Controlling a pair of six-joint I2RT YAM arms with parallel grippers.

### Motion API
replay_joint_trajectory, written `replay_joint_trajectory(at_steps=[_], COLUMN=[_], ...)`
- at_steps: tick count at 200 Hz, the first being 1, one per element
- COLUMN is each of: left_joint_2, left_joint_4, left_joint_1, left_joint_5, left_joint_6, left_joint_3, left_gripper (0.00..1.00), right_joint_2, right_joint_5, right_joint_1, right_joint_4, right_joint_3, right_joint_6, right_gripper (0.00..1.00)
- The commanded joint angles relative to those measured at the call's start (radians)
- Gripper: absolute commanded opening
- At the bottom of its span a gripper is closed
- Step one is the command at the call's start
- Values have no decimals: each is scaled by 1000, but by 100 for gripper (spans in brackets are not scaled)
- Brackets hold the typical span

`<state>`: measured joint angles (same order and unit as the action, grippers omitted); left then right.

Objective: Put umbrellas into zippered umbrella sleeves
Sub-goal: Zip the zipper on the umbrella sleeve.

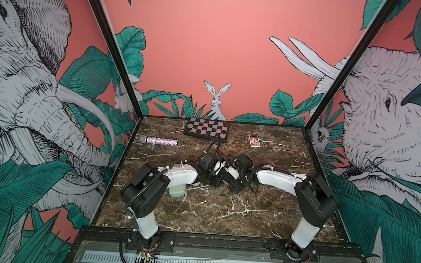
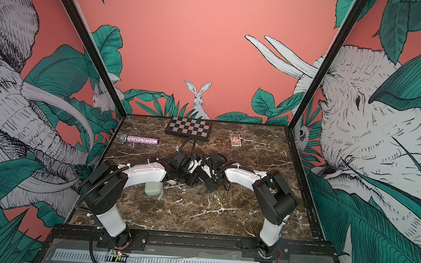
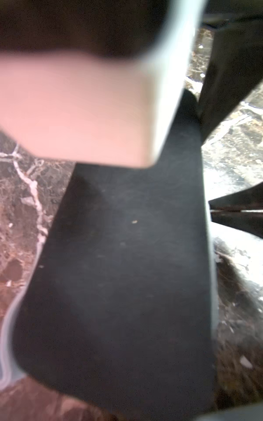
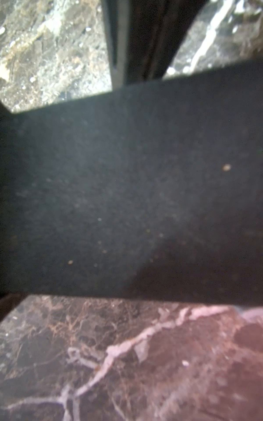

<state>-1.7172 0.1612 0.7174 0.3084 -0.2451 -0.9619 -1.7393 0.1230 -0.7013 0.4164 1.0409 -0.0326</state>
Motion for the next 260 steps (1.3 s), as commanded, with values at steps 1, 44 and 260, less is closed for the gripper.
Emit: replay_joint_trajectory(at_steps=[1, 44, 260], left_joint_2=[90, 133, 192], left_joint_4=[116, 292, 468], left_joint_1=[-44, -122, -239], left_joint_5=[-59, -147, 48], left_joint_6=[105, 225, 523], left_joint_3=[-94, -195, -389], left_gripper=[0, 0, 0], right_joint_2=[81, 214, 392], right_joint_5=[18, 54, 552], right_joint_1=[-5, -7, -74], right_joint_4=[-52, -109, 192], right_joint_3=[-39, -122, -64], right_joint_6=[13, 73, -629], right_gripper=[51, 35, 0])
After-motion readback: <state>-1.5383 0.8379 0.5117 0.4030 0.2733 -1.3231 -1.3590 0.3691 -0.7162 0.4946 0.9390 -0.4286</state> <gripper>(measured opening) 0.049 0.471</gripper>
